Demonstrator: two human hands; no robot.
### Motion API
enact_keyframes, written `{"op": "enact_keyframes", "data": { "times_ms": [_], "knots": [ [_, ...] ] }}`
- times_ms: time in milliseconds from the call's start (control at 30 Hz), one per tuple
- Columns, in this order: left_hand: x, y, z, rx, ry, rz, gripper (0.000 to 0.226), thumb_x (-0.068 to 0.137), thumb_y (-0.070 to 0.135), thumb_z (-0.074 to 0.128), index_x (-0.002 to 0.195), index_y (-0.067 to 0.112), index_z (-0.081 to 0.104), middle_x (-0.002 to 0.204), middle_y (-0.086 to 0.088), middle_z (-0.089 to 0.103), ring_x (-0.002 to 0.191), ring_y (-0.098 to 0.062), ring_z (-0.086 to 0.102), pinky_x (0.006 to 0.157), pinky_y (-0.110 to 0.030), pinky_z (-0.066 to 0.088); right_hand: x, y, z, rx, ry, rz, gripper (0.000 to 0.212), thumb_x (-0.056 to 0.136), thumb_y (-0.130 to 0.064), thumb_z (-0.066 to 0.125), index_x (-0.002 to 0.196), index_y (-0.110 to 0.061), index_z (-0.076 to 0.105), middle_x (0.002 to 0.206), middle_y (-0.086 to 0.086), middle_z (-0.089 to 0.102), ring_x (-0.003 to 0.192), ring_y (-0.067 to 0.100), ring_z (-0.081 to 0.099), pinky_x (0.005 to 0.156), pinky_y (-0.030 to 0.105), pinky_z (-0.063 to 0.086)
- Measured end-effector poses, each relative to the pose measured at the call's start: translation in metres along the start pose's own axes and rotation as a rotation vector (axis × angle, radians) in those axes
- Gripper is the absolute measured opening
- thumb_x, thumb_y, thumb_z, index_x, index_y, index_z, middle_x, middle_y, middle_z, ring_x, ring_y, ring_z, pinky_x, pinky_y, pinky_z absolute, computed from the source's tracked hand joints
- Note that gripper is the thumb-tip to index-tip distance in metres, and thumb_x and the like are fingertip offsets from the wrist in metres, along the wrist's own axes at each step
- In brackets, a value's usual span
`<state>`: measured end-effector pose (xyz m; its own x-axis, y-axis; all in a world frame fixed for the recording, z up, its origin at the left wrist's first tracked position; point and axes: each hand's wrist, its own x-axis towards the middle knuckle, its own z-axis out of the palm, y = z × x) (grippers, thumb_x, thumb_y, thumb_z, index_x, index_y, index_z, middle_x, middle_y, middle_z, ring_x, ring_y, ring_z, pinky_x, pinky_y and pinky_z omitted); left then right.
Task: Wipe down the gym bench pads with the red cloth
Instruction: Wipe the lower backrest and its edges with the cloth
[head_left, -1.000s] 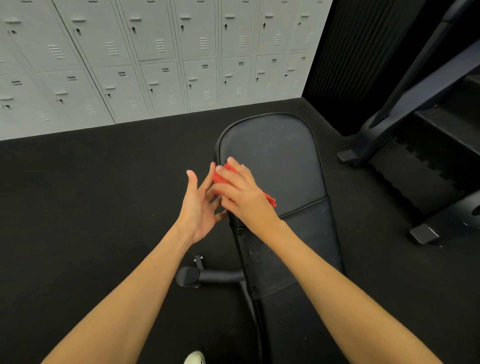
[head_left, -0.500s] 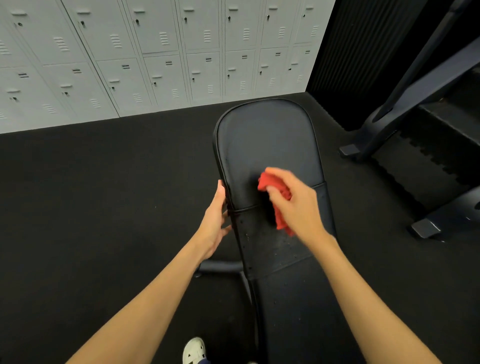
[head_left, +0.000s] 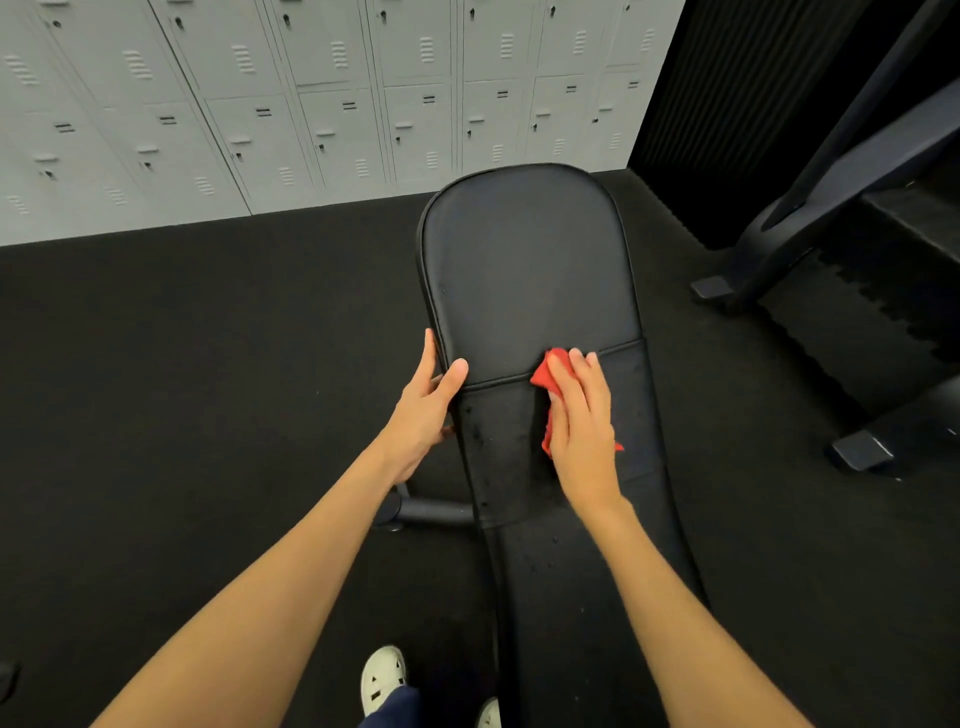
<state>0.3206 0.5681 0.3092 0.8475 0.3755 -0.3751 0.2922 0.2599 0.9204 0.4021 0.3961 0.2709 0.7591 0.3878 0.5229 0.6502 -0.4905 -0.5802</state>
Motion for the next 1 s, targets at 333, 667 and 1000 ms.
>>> {"op": "enact_keyframes", "data": {
  "times_ms": [333,667,1000],
  "knots": [
    [0.003,-0.005,0.001,-0.02,-0.009,0.028,0.077,0.097,0.05,0.053,0.152,0.055,-0.001,0.155,0.012,0.039,0.142,-0.02,0.041,0.114,-0.06,0.033,0.004,0.048,-0.047,-0.026,-0.147,0.031,0.039,0.094,0.007,0.049,0.132,-0.002,0.055,0.142,0.017,0.047,0.141,0.036,0.028,0.114,0.052,0.027],
    [0.008,-0.011,0.001,-0.003,-0.014,0.05,0.072,0.1,0.051,0.047,0.152,0.056,-0.002,0.163,0.014,0.026,0.149,-0.02,0.028,0.115,-0.064,0.027,0.004,0.029,-0.026,-0.004,0.063,0.124,0.039,0.095,0.003,0.051,0.134,0.001,0.052,0.14,0.02,0.047,0.138,0.036,0.034,0.115,0.04,0.028],
    [0.007,-0.013,0.002,-0.048,-0.059,0.072,0.084,0.087,0.058,0.055,0.151,0.059,0.0,0.161,0.018,0.028,0.148,-0.016,0.029,0.115,-0.062,0.028,0.017,0.036,-0.042,0.018,0.046,0.204,0.037,0.096,0.002,0.05,0.132,-0.003,0.056,0.141,0.015,0.049,0.139,0.031,0.035,0.114,0.026,0.024]
  ]
}}
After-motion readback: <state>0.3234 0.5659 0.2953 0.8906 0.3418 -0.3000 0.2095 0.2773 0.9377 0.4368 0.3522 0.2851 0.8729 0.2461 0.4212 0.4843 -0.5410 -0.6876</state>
